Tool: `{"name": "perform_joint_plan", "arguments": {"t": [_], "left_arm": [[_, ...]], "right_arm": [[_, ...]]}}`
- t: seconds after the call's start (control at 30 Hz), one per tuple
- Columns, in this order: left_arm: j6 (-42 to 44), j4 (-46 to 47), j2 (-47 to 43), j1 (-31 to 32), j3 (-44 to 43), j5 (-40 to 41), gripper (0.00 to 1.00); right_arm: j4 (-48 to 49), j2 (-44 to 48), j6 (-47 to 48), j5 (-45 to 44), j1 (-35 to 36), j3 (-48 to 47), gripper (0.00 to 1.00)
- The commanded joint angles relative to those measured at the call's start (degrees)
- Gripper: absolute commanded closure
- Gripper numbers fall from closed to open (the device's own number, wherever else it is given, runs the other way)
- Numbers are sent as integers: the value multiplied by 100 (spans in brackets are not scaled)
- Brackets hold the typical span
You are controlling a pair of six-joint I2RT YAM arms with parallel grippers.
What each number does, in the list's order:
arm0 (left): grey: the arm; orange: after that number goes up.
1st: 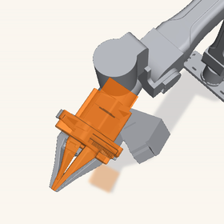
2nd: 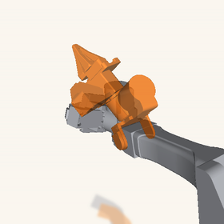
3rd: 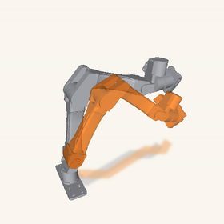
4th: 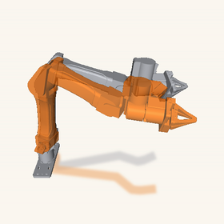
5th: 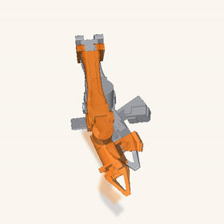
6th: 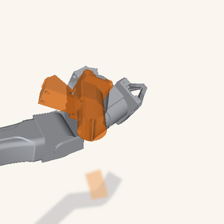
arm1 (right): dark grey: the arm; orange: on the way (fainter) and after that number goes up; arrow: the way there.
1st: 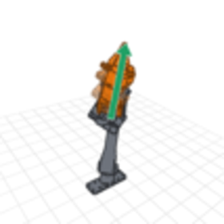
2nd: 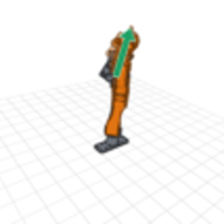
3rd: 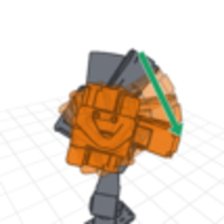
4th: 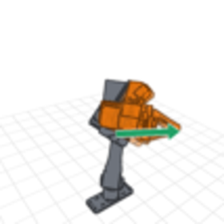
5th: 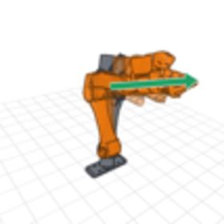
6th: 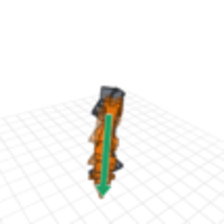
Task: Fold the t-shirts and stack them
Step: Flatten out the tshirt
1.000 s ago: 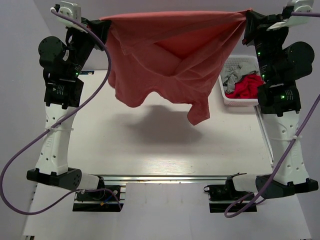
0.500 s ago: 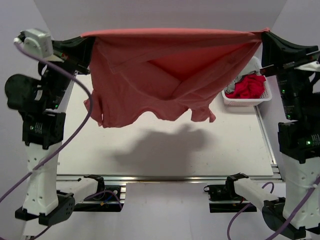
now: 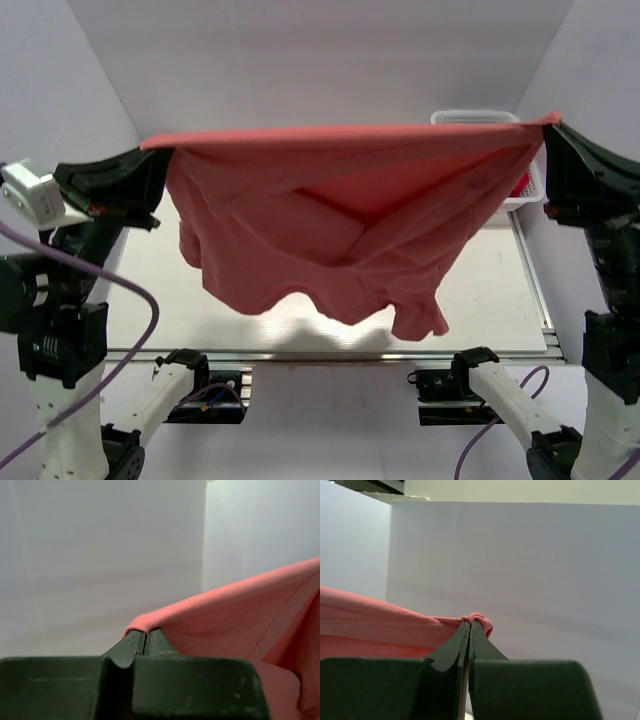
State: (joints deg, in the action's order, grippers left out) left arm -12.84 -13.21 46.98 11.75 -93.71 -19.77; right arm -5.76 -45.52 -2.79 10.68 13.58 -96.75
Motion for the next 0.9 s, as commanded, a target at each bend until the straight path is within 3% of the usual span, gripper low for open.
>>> {"name": "perform_joint_plan", "arguments": {"t": [0.0,0.27,0.47,0.6,0.87], "left_arm": [[-149,178,-373,-41,344,-88,100],[-403,723,-980,-41,1758,-1,100],[-754,1143,-989,-41,2997,578,100],[-860,1225,-411,-41,3464,1456,100],[-860,1980,1812,-41,3536,1871,100]], "right_arm": [[198,271,-47,180,-40,226,100],[909,632,-293,180,-31,1604,100],[1560,202,-460,-144,-31,2458,100],[1876,-281,-538,-435,-31,2959,100],[2377,-2021,-513,-927,-31,3048,100]]}}
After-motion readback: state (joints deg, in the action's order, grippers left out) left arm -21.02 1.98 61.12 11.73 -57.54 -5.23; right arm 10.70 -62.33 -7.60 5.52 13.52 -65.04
